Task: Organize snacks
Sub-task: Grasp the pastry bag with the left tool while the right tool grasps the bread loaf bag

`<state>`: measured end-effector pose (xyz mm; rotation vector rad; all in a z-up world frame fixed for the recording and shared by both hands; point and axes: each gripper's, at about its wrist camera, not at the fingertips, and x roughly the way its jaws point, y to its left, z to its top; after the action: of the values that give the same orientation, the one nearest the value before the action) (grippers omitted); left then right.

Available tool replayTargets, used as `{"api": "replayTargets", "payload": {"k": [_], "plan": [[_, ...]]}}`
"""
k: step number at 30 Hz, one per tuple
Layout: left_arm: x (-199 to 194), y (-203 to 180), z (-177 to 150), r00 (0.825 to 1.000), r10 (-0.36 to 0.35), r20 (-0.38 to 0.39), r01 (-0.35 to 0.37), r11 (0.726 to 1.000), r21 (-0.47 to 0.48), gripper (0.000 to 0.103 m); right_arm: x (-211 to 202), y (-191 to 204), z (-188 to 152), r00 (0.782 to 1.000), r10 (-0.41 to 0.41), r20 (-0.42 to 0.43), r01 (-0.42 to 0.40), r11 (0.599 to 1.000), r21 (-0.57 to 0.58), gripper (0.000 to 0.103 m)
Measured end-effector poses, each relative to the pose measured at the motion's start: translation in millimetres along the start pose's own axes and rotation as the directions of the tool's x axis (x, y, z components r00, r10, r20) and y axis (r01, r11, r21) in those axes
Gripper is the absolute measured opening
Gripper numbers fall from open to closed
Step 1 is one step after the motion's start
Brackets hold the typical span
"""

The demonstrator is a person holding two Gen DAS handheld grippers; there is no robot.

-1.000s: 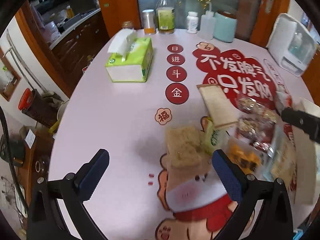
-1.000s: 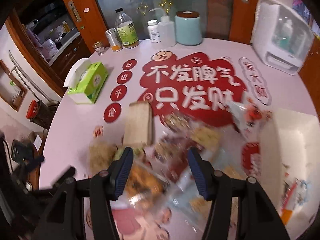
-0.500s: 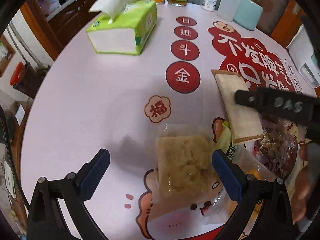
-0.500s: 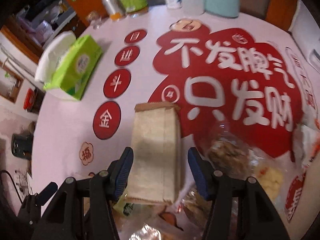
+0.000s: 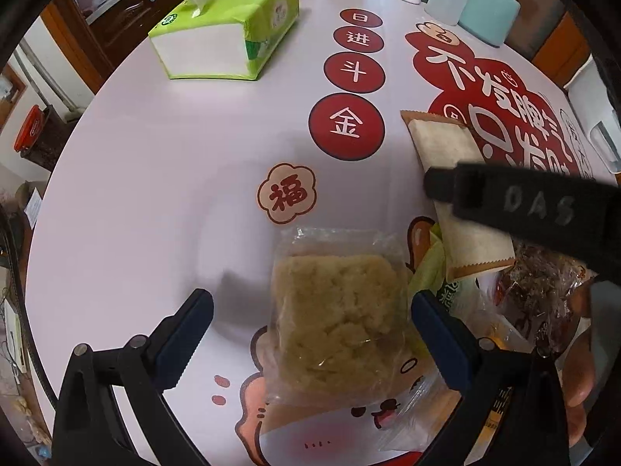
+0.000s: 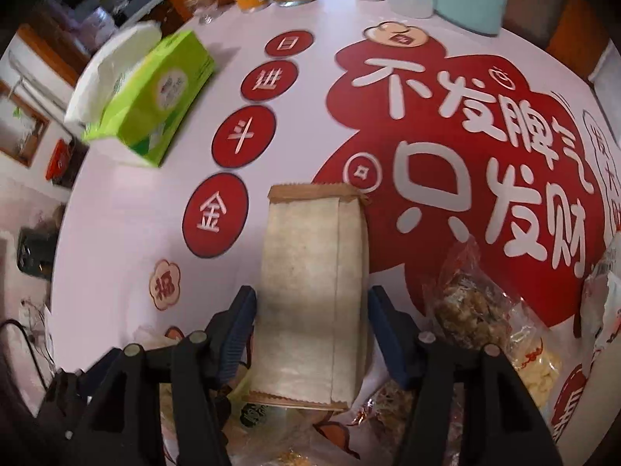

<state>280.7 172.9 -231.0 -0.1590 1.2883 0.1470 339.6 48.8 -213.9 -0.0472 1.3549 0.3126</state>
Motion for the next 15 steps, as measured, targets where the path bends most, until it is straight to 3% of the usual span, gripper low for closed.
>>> {"api": "replayTargets", "payload": {"k": [3,5,7,15], "plan": [[0,0,1,1.000,0.018,0.005,-0.018,1.000,-0.010,0.094,7,7,0,0.999,-0.029,-0.020,0.029,0.999,-0.032,0.062],[4,1,1,1.000,0.009,-0.012,-0.009,1.000,-0.015,0.072,7,9,-2,0.999,-0.039,-0.015,0.038,0.998,-0.047,0.060],[4,7,0,1.000,0.011,-0.012,-0.011,1.000,-0.024,0.062,6,9,-4,0.999,-0.044,-0.010,0.043,0.998,-0.050,0.059],[-1,22,-9,0.999,0.040,-0.027,-0.041,0.998,-0.044,0.061,-14,-6,-29,1.000,0.001,0.029,0.000,1.000,-0.008,0.056]]}}
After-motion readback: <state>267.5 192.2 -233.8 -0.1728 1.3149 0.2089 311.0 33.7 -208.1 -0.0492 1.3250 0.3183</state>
